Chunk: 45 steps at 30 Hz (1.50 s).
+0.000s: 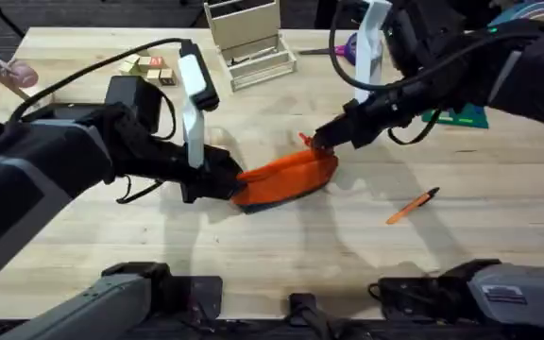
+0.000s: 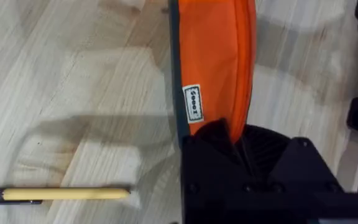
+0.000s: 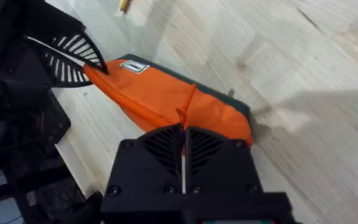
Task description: Unzip the bag, pick up the pens from the table one at a time and place them inside, then zip the bag closed.
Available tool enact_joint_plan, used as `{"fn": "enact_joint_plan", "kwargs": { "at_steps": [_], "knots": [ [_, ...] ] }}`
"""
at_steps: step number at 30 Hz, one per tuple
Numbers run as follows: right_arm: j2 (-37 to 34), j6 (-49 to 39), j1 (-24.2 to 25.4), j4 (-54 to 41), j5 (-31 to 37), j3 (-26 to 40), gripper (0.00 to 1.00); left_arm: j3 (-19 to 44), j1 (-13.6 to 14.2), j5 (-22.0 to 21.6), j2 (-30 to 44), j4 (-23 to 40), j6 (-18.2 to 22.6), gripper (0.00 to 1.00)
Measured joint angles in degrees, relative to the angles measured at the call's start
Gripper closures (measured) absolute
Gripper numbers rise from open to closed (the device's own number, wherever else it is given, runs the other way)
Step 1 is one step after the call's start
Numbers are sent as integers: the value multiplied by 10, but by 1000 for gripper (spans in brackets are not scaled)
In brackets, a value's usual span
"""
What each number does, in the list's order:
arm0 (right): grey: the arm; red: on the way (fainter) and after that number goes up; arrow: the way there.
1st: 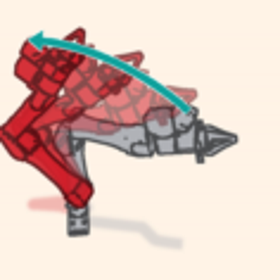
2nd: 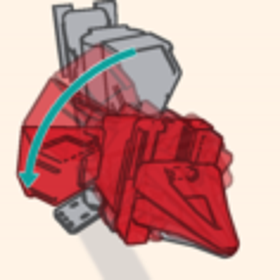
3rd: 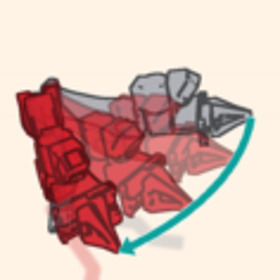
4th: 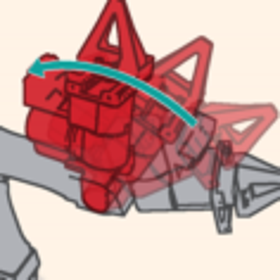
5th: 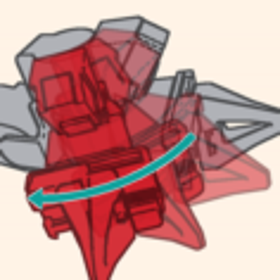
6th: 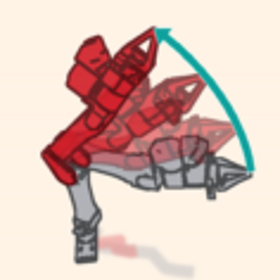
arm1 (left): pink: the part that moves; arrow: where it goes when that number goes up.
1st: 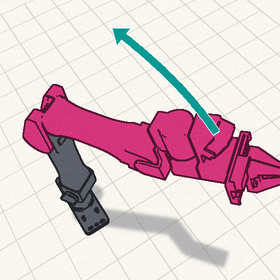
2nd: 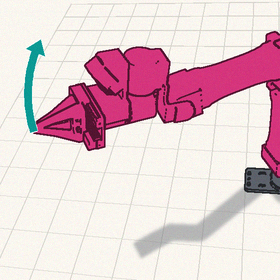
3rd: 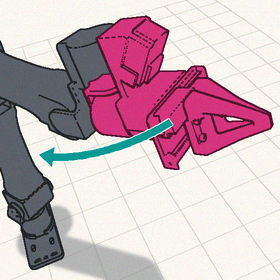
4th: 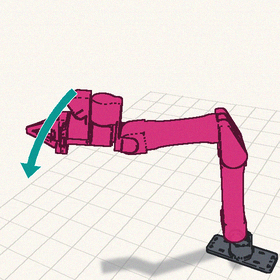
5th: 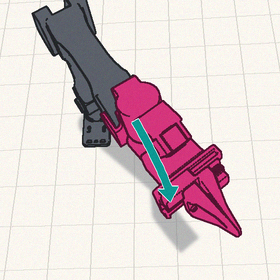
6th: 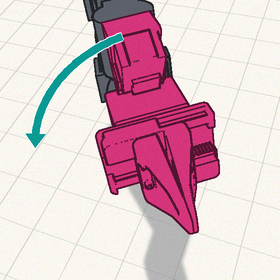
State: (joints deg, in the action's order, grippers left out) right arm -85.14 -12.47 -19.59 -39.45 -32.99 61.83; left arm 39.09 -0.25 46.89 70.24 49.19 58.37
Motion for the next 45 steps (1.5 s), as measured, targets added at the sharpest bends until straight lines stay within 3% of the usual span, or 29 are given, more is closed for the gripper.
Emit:
{"fn": "enact_joint_plan", "kwargs": {
  "at_steps": [10,32,45],
  "knots": [
    [0,4,-11,-1,-10,2,970,0,0,0,0,0,0,958],
    [0,79,-162,103,-13,3,971,0,0,0,0,0,0,958],
    [-29,137,-223,169,-6,3,971,0,0,0,0,1,0,958]
  ]
}}
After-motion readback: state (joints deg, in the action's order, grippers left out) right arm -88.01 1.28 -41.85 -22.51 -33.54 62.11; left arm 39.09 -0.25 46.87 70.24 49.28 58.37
